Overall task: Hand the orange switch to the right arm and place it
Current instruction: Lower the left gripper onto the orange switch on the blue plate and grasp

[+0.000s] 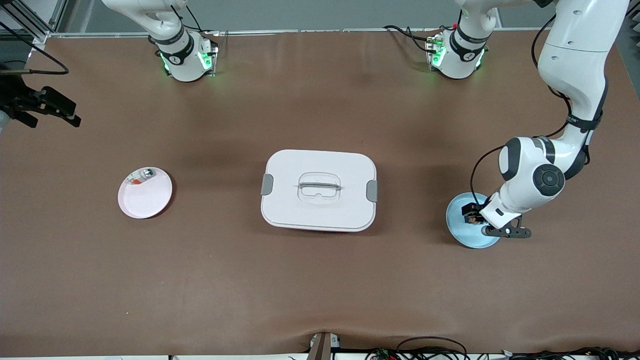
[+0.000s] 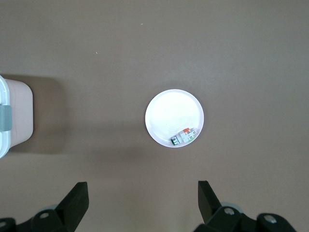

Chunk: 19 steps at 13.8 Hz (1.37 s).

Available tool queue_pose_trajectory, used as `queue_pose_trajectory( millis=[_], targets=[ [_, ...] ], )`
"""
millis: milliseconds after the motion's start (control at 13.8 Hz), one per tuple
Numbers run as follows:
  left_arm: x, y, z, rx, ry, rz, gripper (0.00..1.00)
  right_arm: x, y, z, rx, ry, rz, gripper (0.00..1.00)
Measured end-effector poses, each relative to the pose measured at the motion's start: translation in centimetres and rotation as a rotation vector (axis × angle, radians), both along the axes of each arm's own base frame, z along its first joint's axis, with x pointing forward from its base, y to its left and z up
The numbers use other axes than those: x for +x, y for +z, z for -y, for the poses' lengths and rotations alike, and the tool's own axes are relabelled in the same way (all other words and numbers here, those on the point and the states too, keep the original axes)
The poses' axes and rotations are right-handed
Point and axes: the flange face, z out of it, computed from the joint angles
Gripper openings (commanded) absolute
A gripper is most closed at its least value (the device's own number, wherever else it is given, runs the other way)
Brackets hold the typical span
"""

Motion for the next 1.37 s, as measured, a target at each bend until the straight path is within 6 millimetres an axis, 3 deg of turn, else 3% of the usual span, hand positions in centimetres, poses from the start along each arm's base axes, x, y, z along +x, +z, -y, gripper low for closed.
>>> queue_pose_trajectory(
  millis=[217, 289, 506, 579, 651, 868, 1012, 1157, 1374],
  targets=[
    [0.0, -1.4, 0.1, -0.006, 0.000, 0.008, 1.00, 0.0, 0.0, 0.0, 0.000, 0.000, 0.000, 1.00],
    [-0.1, -1.9, 0.1, -0.008, 0.000, 0.009, 0.90, 0.0, 0.0, 0.0, 0.000, 0.000, 0.000, 1.00],
    [0.0, -2.1, 0.2, -0.010, -0.001, 0.015, 0.26, 0.0, 0.0, 0.0, 0.000, 0.000, 0.000, 1.00],
    [0.2, -1.8, 0.2, -0.009, -0.002, 0.020, 0.08, 0.0, 0.0, 0.0, 0.000, 0.000, 0.000, 1.00],
    [0.3, -1.7, 0.2, -0.009, -0.002, 0.023, 0.00, 0.0, 0.0, 0.0, 0.000, 0.000, 0.000, 1.00],
    [0.6, -1.3, 0.3, -0.010, -0.003, 0.033, 0.00, 0.0, 0.0, 0.0, 0.000, 0.000, 0.001, 1.00],
    [0.9, 0.1, 0.5, -0.008, -0.006, 0.039, 0.00, 0.0, 0.1, 0.0, 0.000, 0.000, 0.003, 1.00],
    [1.1, 2.8, 0.9, -0.003, -0.014, 0.028, 0.00, 0.0, 0.1, 0.0, 0.000, 0.000, 0.003, 1.00],
    [0.8, 8.3, 2.6, 0.005, -0.039, 0.022, 0.00, 0.0, 0.1, -0.2, 0.000, 0.003, 0.003, 1.00]
  ],
)
